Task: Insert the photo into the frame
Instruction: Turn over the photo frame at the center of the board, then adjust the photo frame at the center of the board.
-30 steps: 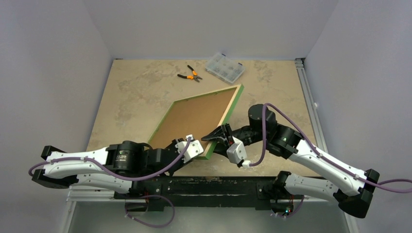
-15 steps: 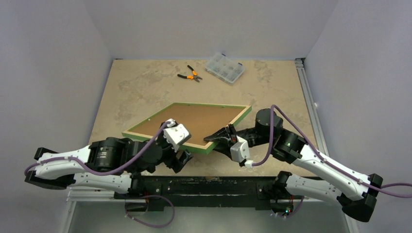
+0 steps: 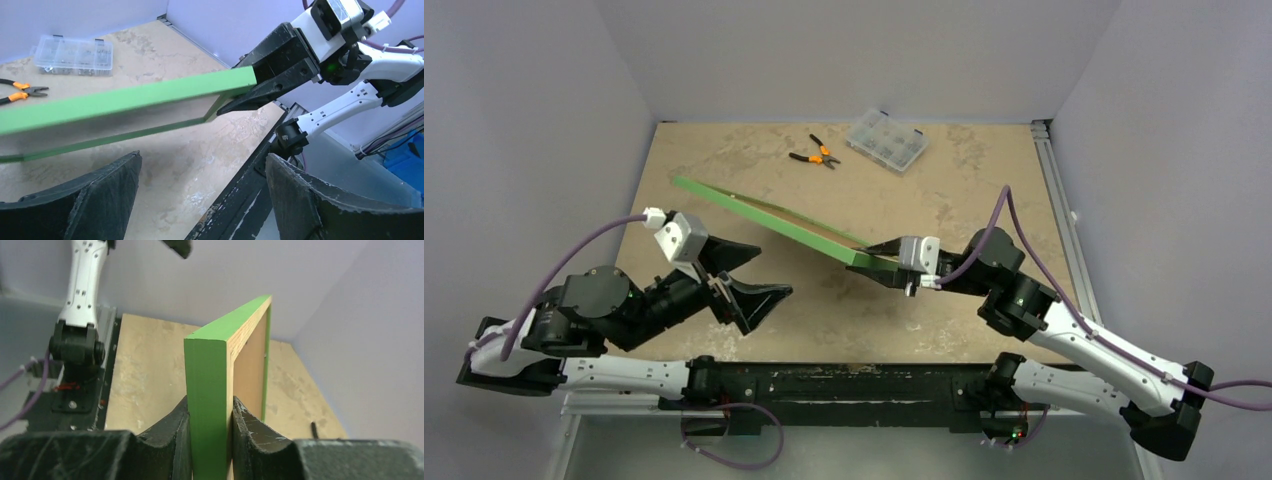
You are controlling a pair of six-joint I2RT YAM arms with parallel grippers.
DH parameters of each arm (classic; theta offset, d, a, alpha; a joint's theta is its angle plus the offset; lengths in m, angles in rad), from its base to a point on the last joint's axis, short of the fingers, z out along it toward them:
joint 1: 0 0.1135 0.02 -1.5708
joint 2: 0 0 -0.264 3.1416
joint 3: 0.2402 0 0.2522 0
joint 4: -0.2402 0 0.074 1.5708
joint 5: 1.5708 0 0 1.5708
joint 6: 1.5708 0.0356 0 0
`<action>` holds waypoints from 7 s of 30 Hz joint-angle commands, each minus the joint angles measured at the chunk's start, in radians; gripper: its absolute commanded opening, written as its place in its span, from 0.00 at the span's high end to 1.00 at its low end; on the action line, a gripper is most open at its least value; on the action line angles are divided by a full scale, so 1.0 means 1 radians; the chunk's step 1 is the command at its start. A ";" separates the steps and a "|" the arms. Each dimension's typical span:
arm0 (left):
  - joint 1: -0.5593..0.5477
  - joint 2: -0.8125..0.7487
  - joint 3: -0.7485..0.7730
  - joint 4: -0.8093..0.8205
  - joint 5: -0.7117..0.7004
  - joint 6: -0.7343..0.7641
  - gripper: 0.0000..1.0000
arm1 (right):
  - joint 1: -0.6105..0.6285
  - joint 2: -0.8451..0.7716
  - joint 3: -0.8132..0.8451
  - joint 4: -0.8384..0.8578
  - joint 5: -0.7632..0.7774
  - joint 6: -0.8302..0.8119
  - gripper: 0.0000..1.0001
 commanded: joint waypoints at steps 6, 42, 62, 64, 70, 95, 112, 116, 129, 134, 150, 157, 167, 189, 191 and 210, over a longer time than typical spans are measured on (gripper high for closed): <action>-0.002 -0.001 -0.079 -0.021 -0.063 -0.124 0.08 | -0.005 -0.010 -0.034 0.019 0.158 0.593 1.00; 0.424 0.448 -0.307 -0.198 0.242 -0.641 0.01 | -0.526 0.314 -0.445 -0.090 0.150 0.953 0.80; 0.877 0.367 -0.609 -0.044 0.500 -0.567 0.00 | -0.529 0.261 -0.434 -0.305 0.429 1.023 0.26; 0.922 0.354 -0.631 -0.035 0.516 -0.557 0.00 | -0.529 0.245 -0.418 -0.329 0.455 1.013 0.16; 1.023 0.333 -0.697 0.041 0.585 -0.543 0.00 | -0.528 0.255 -0.366 -0.329 0.516 0.964 0.06; 1.109 0.504 -0.805 0.406 0.803 -0.563 0.65 | -0.531 0.492 -0.350 -0.151 0.134 0.884 0.19; 0.961 0.455 -0.750 0.273 0.677 -0.555 0.70 | -0.454 0.123 -0.467 -0.377 0.204 1.033 0.23; 0.982 0.481 -0.736 0.266 0.670 -0.531 0.63 | -0.461 0.056 -0.408 -0.455 0.416 1.031 0.17; 1.011 0.628 -0.705 0.340 0.734 -0.462 0.59 | -0.433 0.213 -0.533 -0.220 0.232 1.071 0.18; 1.012 0.671 -0.686 0.355 0.770 -0.444 0.56 | -0.310 0.086 -0.596 -0.237 0.197 1.171 0.20; 0.955 0.901 -0.464 0.299 0.798 -0.394 0.50 | -0.138 -0.025 -0.700 -0.196 -0.048 1.236 0.22; 0.926 0.976 -0.382 0.284 0.809 -0.387 0.48 | -0.033 0.080 -0.700 -0.021 -0.117 1.238 0.21; 0.891 1.048 -0.289 0.266 0.815 -0.359 0.42 | 0.192 0.388 -0.526 0.110 -0.117 1.151 0.19; 0.889 0.452 -0.486 -0.031 0.572 -0.527 0.16 | -0.007 0.106 -0.212 -0.394 0.401 1.048 0.09; 0.890 0.400 -0.552 -0.057 0.564 -0.577 0.19 | -0.062 0.108 -0.196 -0.427 0.403 1.023 0.09; 0.931 0.545 -0.695 0.093 0.572 -0.612 0.54 | -0.320 0.112 -0.145 -0.526 0.315 0.959 0.08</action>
